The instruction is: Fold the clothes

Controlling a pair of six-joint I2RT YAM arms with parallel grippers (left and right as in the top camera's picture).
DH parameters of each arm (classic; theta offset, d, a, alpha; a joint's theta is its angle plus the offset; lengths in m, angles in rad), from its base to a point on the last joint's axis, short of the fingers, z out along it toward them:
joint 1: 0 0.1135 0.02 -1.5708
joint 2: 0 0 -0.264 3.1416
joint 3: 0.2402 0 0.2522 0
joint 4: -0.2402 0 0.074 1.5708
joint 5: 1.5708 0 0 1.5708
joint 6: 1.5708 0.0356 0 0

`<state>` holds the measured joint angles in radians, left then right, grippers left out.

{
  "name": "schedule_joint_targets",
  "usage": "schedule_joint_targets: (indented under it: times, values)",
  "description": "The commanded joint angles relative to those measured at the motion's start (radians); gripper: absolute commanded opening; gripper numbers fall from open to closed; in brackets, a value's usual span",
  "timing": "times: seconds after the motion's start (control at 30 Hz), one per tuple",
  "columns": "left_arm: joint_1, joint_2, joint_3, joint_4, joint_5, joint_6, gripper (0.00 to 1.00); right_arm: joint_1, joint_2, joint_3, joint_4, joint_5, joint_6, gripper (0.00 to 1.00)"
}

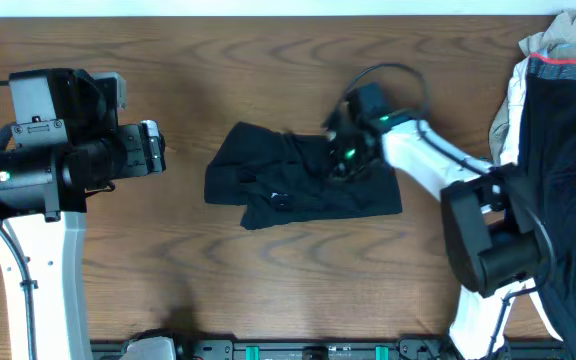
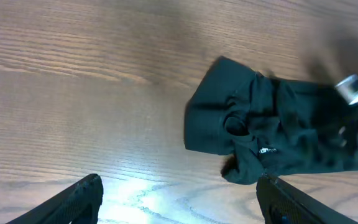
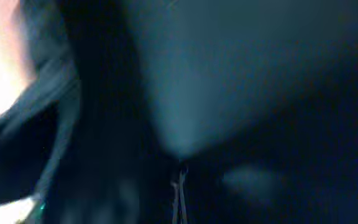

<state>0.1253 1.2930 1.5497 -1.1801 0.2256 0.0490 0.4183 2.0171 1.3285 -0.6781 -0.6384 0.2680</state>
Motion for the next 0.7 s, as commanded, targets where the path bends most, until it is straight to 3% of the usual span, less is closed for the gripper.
schedule_joint_targets:
  times: [0.0, 0.3, 0.57, 0.67]
  values:
    - [0.000, 0.002, 0.010, -0.005, -0.009, 0.002, 0.81, 0.088, -0.069, -0.002, -0.050, -0.187, -0.142, 0.02]
    - [0.000, 0.054, -0.012, -0.040, -0.008, -0.033, 0.82, 0.103, -0.213, -0.002, -0.186, 0.209, -0.179, 0.01]
    - [-0.001, 0.203, -0.097, -0.019, 0.210, -0.088, 0.82, -0.037, -0.248, -0.002, -0.107, 0.244, -0.071, 0.04]
    - [-0.010, 0.284, -0.141, 0.009, 0.246, -0.141, 0.86, -0.079, -0.248, -0.002, -0.120, 0.246, -0.071, 0.03]
